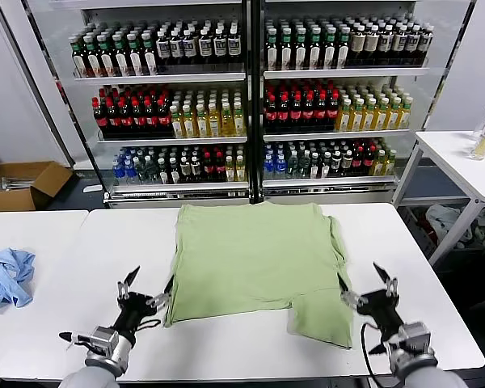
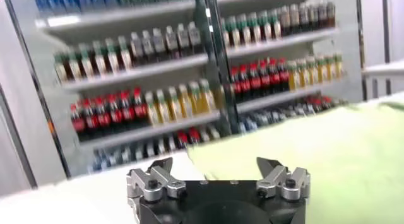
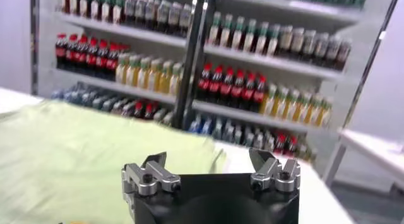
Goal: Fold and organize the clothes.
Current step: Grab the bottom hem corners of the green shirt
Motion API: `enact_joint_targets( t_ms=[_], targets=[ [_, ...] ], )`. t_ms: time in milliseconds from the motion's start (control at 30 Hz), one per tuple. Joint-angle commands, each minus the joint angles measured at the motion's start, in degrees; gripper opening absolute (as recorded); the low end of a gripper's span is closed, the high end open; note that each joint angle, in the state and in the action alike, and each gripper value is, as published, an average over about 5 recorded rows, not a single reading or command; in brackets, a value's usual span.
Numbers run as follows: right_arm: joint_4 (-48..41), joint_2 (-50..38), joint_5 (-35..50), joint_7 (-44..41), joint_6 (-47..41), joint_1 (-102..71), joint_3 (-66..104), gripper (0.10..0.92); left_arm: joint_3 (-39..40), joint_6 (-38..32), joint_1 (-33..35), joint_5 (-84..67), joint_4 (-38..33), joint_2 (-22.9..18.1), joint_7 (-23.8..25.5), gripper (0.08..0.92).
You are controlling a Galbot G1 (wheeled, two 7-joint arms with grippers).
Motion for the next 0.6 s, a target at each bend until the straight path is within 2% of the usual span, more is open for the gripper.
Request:
enact_joint_targets(
  t_ms=[33,200,433,533,600],
  targets=[
    [1.38,-0.55,0.97,0.45,-0.07,-6.79,0.44,0.823,0.49,9.94,4.5,-2.63,-3.64,0.46,-1.33,0.823],
    [-0.55,-0.17,4.72,2.77,-3.03,-4.92,-0.64,0.823,1.51,13.84,3.25,-6.17,-2.67,-0.77,-1.64,0.823],
    [-1.39,0.9,5.41,2.69,-3.14,-2.99,-2.67,0.822,1.56,15.22,1.05,-6.75,0.44,-1.88,-4.59,0.823],
    [-2.2,1.06,5.72,2.73,-3.28,-1.64,-3.67,0.791,1.11,15.28,1.3,-6.64,0.71,-1.58,-4.97,0.807],
    [-2.75,1.05,6.81,3.09,-3.74,-0.91,-4.12,0.741,0.88,15.14,1.24,-6.71,1.03,-1.46,-5.08,0.766]
  ],
)
